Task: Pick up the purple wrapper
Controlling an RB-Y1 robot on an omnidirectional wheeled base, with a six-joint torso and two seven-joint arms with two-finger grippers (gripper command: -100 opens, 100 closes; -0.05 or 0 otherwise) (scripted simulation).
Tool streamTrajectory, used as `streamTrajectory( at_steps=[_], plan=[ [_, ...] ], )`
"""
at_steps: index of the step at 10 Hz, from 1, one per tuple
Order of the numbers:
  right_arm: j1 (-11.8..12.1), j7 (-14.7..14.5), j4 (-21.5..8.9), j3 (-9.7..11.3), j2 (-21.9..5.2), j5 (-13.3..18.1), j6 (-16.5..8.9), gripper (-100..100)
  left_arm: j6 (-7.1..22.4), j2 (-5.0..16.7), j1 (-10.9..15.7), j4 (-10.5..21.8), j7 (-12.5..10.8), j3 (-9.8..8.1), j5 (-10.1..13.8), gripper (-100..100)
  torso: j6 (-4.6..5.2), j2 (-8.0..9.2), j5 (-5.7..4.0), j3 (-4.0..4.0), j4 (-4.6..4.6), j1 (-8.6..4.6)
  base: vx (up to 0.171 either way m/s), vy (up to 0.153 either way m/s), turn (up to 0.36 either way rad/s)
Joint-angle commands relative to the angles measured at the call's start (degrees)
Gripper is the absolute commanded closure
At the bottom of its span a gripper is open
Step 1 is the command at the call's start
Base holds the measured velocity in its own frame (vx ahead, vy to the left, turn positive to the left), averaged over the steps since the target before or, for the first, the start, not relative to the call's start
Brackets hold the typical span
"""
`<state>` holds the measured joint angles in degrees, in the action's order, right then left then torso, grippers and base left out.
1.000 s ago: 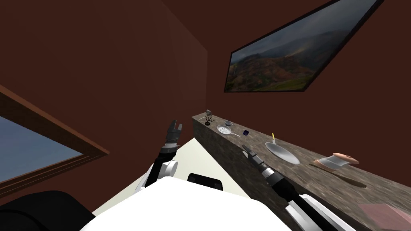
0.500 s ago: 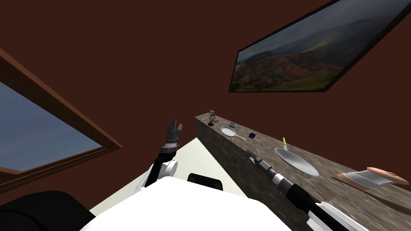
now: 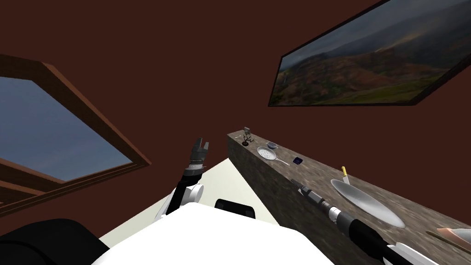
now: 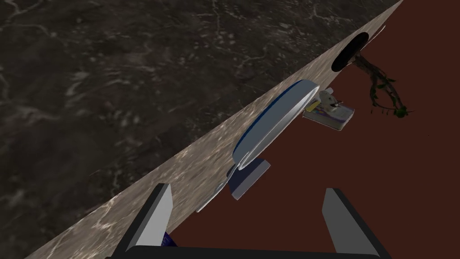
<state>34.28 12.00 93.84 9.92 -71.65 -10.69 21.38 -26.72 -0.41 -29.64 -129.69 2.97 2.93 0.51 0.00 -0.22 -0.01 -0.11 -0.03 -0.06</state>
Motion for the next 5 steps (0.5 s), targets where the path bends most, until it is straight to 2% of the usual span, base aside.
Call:
streamTrajectory(
  at_steps=[1,3,4,5],
  plan=[
    [1.4,-0.4,-0.4,-0.3,-1.8,-0.1,-0.3,-100,0.0,0.0,0.0,0.0,0.0,0.00,0.0,0,0.00,0.00,0.00,0.00,0.00,0.00,0.054,0.009,0.091],
    [4.1,-0.8,-4.8,0.5,-6.0,-0.7,-0.6,-100,0.0,0.0,0.0,0.0,0.0,0.00,0.0,0,0.01,-0.02,0.00,-0.01,-0.01,0.00,0.075,0.005,0.230],
    [4.1,-0.8,-4.8,0.5,-7.2,-0.7,-0.6,-100,0.0,0.0,0.0,0.0,0.0,0.00,0.0,0,-0.02,-0.13,-0.01,-0.07,-0.03,-0.05,0.076,-0.007,0.082],
    [5.5,-1.0,-6.5,0.9,-9.5,-1.0,-0.7,-100,0.0,0.0,0.0,0.0,0.0,-0.01,0.0,0,0.05,-0.09,-0.01,-0.06,-0.03,-0.04,0.090,0.000,0.129]
  ],
)
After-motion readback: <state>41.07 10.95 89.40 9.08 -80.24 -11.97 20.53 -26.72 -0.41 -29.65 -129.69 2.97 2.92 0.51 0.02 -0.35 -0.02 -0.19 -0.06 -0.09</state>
